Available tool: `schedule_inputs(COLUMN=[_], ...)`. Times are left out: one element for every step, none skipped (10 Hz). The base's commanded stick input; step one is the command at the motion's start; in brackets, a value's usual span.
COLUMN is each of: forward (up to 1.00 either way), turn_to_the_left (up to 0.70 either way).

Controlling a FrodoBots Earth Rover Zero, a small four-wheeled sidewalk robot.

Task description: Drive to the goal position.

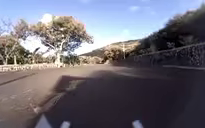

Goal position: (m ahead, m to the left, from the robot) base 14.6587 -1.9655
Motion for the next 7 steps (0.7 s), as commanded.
schedule_inputs(forward=[0.69,0.69,0.69,0.69,0.69,0.69,0.69], turn_to_the_left=[0.02,0.02,0.02,0.02,0.02,0.02,0.02])
